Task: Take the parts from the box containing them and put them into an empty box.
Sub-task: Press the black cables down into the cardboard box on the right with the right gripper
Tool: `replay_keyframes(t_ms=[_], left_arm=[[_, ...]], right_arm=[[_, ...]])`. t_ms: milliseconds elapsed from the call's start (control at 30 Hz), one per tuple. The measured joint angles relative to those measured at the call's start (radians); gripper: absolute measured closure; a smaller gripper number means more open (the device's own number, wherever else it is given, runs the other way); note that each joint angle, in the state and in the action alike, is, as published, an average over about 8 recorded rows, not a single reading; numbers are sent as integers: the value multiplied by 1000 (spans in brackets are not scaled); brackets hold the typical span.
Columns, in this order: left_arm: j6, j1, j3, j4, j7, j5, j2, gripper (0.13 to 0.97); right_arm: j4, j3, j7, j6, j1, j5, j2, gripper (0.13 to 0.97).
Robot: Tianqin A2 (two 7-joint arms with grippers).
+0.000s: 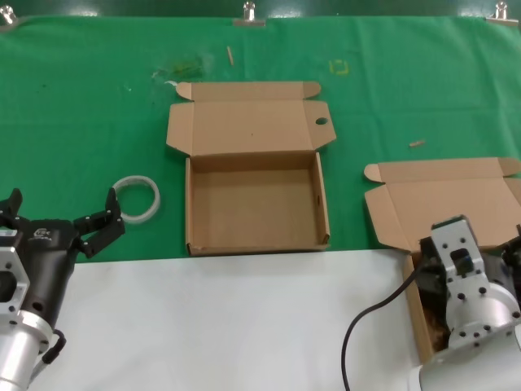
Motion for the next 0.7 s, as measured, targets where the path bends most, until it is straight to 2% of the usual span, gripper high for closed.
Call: replay_keyframes(t_ms=[433, 567, 700], left_arm=[[0, 0, 0, 0, 0, 0, 0, 132], [0, 0, 0, 0, 0, 0, 0, 132], [0, 0, 0, 0, 0, 0, 0, 132]], right_arm=[[27, 26, -561, 257, 84, 195, 0, 129], [42, 48, -664, 292, 84, 218, 0, 129], [54, 72, -718, 306, 74, 225, 0, 129]])
